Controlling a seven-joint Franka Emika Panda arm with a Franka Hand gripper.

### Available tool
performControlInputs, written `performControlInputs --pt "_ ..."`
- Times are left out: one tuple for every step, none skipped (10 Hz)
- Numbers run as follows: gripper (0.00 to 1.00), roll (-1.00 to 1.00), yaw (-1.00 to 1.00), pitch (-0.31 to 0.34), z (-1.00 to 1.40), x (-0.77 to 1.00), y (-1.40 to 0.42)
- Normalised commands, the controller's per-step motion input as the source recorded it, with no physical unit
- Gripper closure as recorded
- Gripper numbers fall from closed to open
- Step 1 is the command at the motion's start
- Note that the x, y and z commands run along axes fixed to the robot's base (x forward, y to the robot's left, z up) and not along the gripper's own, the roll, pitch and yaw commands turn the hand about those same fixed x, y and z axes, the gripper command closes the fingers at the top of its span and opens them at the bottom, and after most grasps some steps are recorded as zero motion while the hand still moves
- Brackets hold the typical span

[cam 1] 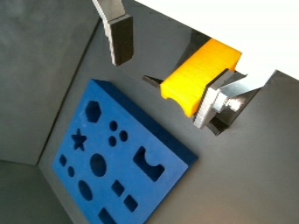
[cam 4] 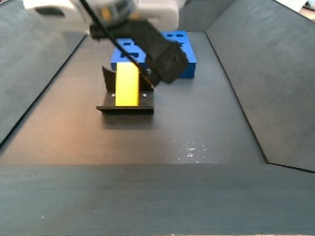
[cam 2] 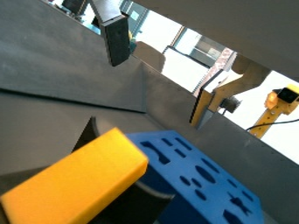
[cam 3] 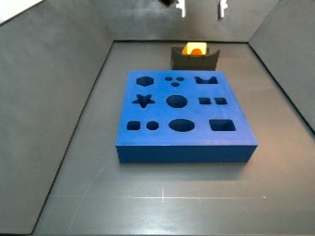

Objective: Pick up the arch object. Move up. Place the arch object on the fixture. Regrasp the arch object. Rotate the arch object. Move to above the board. Insert the arch object.
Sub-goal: Regrasp the arch object.

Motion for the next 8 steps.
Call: performControlInputs --pt "0.0 1.0 0.02 0.083 0.87 -0.12 -0.86" --pt "0.0 1.0 0.02 0.079 0.74 -0.11 -0.84" --pt "0.0 1.0 0.02 0.069 0.62 -0.11 -0.76" --pt "0.0 1.0 0.02 0.061 0.46 -0.12 -0.64" --pt "0.0 1.0 0.02 0.055 0.23 -0.09 -0.48" --pt "0.0 1.0 0.02 0.053 0.06 -0.06 -0.34" --pt "0.0 1.0 0.02 0.051 0.0 -0.03 -0.2" --pt "0.0 1.0 0.02 0.05 0.02 -0.03 -0.05"
